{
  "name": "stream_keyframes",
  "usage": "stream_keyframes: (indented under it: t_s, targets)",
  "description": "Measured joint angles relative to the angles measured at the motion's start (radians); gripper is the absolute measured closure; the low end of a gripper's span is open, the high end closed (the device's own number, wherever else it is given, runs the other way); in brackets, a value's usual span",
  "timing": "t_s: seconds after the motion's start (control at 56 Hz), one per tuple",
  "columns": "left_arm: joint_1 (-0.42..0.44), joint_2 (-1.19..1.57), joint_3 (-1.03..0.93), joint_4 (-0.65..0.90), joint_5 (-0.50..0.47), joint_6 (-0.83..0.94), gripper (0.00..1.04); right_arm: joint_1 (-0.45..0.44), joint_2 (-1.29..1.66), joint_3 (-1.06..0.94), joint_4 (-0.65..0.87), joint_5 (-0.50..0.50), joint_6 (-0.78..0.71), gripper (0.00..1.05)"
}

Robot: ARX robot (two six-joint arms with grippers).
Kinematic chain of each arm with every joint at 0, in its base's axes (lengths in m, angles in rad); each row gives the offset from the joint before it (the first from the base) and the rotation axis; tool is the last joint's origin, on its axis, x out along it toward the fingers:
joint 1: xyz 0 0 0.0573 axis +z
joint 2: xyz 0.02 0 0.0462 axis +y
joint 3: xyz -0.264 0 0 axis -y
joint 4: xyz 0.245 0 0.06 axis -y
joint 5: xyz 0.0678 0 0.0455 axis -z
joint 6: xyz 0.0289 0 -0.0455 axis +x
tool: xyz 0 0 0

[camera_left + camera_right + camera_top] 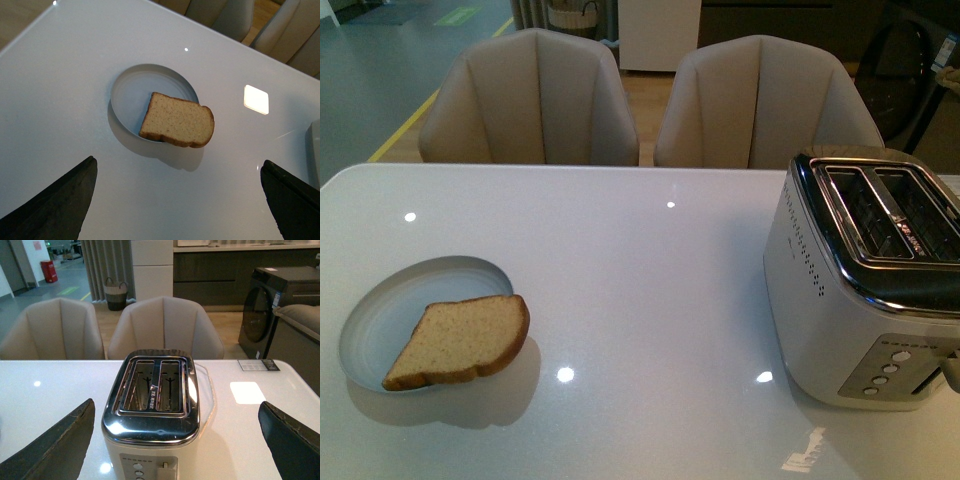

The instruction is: Left arm holds plate, right arm toasts bread

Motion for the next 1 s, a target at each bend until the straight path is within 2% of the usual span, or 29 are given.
stream_keyframes:
  t_s: [0.036, 0.107, 0.197, 0.286, 0.554, 1.001]
  targets:
    - [0.015, 0.058, 0.005, 0.054, 0.018, -0.005, 0.07, 0.0, 0.0, 0.0, 0.0, 0.0, 0.0, 0.09]
    - [0.044, 0.322, 0.041, 0.28, 0.031, -0.003, 0.07, 0.0, 0.0, 0.0, 0.0, 0.0, 0.0, 0.09]
    - [0.053, 0.611, 0.111, 0.485, -0.002, 0.006, 0.07, 0.0, 0.0, 0.0, 0.0, 0.0, 0.0, 0.09]
    - [0.054, 0.859, 0.21, 0.594, -0.037, 0.006, 0.07, 0.0, 0.0, 0.0, 0.0, 0.0, 0.0, 0.09]
    - [0.069, 1.336, 0.461, 0.677, -0.054, -0.011, 0.07, 0.0, 0.0, 0.0, 0.0, 0.0, 0.0, 0.09]
    - [0.117, 1.697, 0.674, 0.708, -0.048, 0.014, 0.07, 0.0, 0.0, 0.0, 0.0, 0.0, 0.0, 0.09]
